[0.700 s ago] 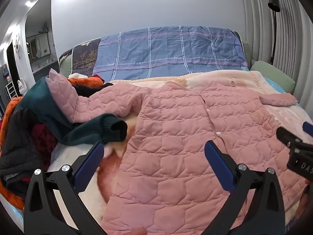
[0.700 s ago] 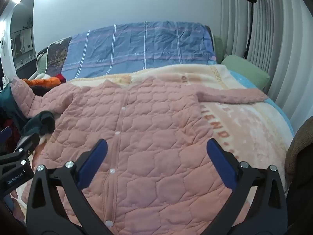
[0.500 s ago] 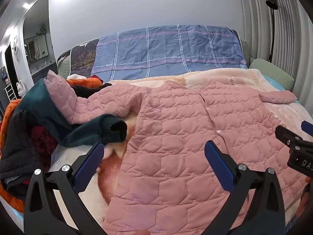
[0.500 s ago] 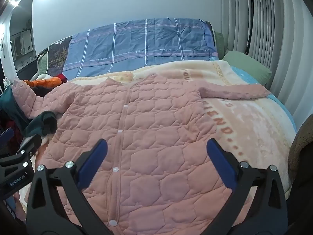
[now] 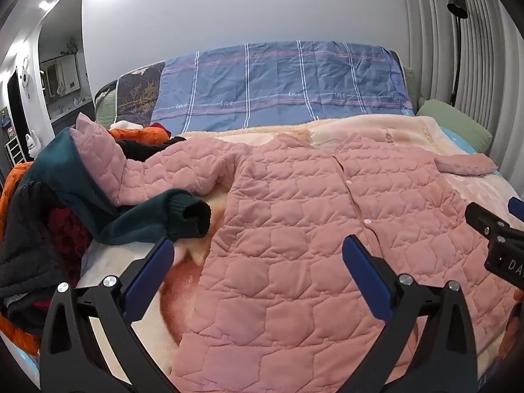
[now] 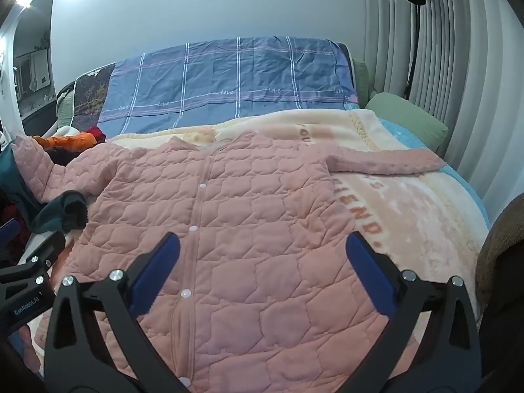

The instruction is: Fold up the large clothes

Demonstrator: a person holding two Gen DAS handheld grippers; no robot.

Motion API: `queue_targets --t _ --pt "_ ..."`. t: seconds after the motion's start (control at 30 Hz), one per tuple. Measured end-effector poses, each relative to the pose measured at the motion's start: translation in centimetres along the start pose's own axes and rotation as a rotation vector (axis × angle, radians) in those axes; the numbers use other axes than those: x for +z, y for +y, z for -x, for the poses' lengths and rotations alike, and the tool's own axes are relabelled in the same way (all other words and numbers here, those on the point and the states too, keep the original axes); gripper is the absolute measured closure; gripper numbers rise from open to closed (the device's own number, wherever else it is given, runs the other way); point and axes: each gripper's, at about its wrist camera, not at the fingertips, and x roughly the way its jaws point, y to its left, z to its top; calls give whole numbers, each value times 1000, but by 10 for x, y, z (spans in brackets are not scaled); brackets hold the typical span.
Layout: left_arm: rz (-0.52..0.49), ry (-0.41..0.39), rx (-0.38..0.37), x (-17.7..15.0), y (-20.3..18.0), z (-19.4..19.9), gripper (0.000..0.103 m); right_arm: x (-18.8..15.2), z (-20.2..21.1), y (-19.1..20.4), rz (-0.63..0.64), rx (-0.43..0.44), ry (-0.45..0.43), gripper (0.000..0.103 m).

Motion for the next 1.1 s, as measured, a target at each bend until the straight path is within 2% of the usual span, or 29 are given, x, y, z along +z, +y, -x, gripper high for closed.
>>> queue_targets --t 0.13,0.2,0.27,0.37,0.6,0.9,1.1 --pt "8 -56 21 2 1 3 1 1 -2 -1 -1 -4 2 2" --pt "15 -75 -1 4 4 4 1 2 -3 -1 -4 -6 2 2" --pt "23 -76 -27 5 6 4 1 3 -4 -2 -6 -9 2 2" --pt "21 -63 -11 6 8 1 1 5 -5 -3 -12 -11 0 2" --pt "31 -47 -28 8 13 0 1 7 -5 -3 -6 -9 -7 2" --pt "13 -44 -16 8 7 0 1 8 -2 -4 -5 -2 -24 2" --pt "40 -40 8 7 9 0 1 7 2 -2 -10 29 -45 2"
